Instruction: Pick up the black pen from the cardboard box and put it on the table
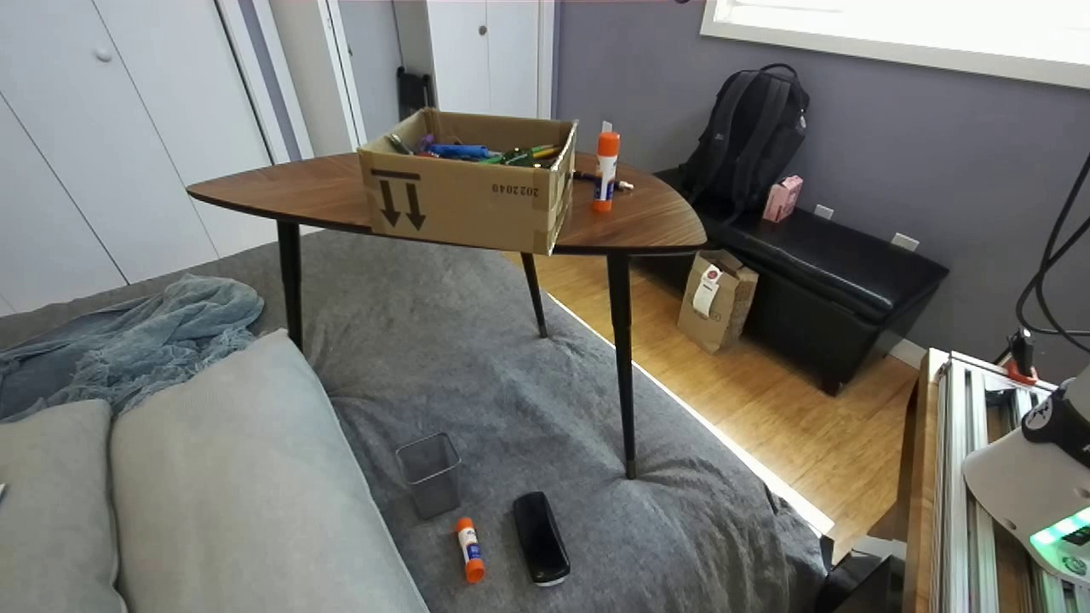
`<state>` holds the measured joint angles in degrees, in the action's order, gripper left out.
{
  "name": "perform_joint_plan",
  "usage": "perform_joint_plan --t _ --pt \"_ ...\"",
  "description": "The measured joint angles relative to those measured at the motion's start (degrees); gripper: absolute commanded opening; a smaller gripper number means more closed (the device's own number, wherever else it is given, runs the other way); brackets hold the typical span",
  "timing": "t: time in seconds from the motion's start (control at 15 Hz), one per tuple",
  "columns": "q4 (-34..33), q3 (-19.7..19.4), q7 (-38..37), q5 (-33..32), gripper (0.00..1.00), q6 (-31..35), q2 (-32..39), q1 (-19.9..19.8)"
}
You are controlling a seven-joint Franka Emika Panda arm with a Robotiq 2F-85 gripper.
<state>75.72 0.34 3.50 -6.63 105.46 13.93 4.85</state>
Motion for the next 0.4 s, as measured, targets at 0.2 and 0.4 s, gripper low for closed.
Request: perform_joint_plan --t 0.2,0.4 --pt "2.6 0.5 1.2 2.1 1.0 0.0 -3.0 -0.1" --pt "4.0 0.5 1.4 2.5 1.0 0.0 -4.2 -0.3"
